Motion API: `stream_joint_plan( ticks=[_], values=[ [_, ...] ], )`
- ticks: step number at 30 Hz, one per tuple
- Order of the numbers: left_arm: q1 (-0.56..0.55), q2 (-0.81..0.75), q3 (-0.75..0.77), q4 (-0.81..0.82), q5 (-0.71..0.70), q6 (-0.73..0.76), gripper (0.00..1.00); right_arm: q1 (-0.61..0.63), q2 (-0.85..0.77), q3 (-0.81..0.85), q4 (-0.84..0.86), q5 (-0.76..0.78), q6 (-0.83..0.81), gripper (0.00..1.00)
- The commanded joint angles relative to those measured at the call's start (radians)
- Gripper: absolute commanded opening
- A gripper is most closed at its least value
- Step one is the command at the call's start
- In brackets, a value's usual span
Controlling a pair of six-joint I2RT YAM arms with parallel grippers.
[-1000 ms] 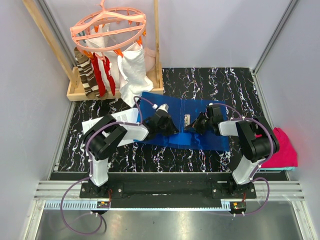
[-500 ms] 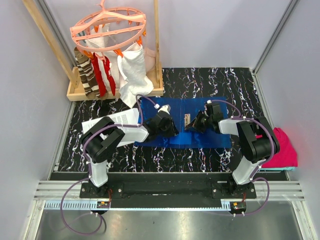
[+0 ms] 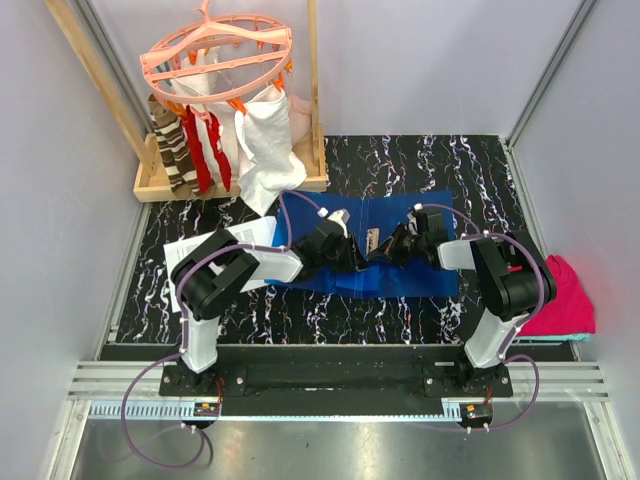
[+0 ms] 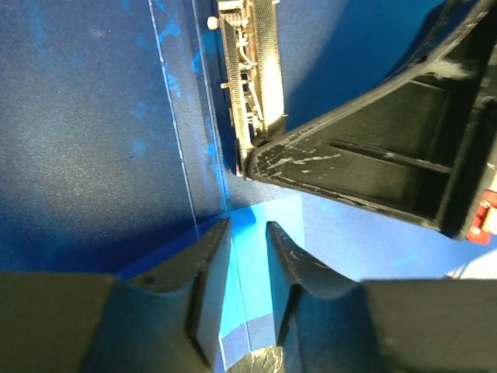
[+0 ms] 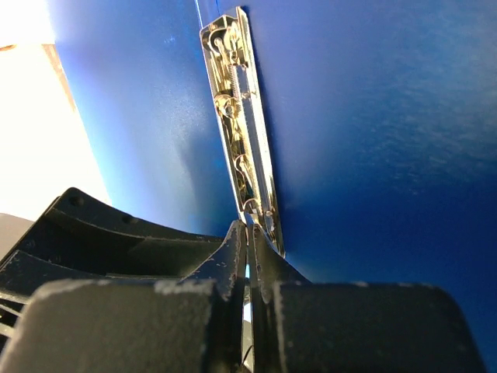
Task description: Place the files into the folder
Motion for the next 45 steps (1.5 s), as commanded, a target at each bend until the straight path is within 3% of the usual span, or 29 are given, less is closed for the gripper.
stream_joint_plan(
  ticks=[1, 7, 13, 20, 24, 27, 33, 37, 42, 45],
  values=[
    [0.014, -0.052, -0.049, -0.044, -0.027, 0.053, 0.36, 0.002, 0.024, -0.023, 0.125, -0.087, 0.071, 0.00],
    [0.014, -0.049, -0.020, -0.052, -0.004, 0.081, 0.36, 0.006, 0.004, -0.034, 0.033, -0.003, -0.004, 0.00],
    [0.030, 0.061, -0.003, 0.026, 0.103, 0.055, 0.22, 0.005, 0.025, 0.002, -0.016, -0.042, -0.081, 0.08],
    [0.030, 0.065, -0.043, 0.006, 0.026, 0.079, 0.13, 0.005, 0.064, -0.001, 0.045, -0.091, -0.072, 0.15],
    [0.040, 0.072, -0.047, -0.018, 0.017, 0.093, 0.05, 0.005, 0.061, -0.006, 0.064, -0.091, -0.066, 0.01],
    [0.043, 0.069, -0.037, -0.059, -0.006, 0.098, 0.00, 0.005, 0.045, -0.003, 0.010, -0.035, -0.085, 0.00],
    [0.045, 0.022, -0.032, -0.122, -0.081, 0.118, 0.00, 0.005, 0.074, 0.006, -0.128, 0.091, -0.109, 0.00],
    [0.045, -0.026, -0.009, -0.152, -0.070, 0.157, 0.00, 0.005, 0.134, -0.009, 0.044, -0.030, -0.064, 0.00],
    [0.040, -0.044, -0.018, -0.060, 0.069, 0.113, 0.10, 0.010, 0.153, -0.017, 0.169, -0.142, 0.026, 0.00],
    [0.036, -0.014, -0.038, -0.004, 0.088, 0.076, 0.11, 0.010, 0.154, -0.031, 0.237, -0.166, 0.074, 0.00]
  ],
)
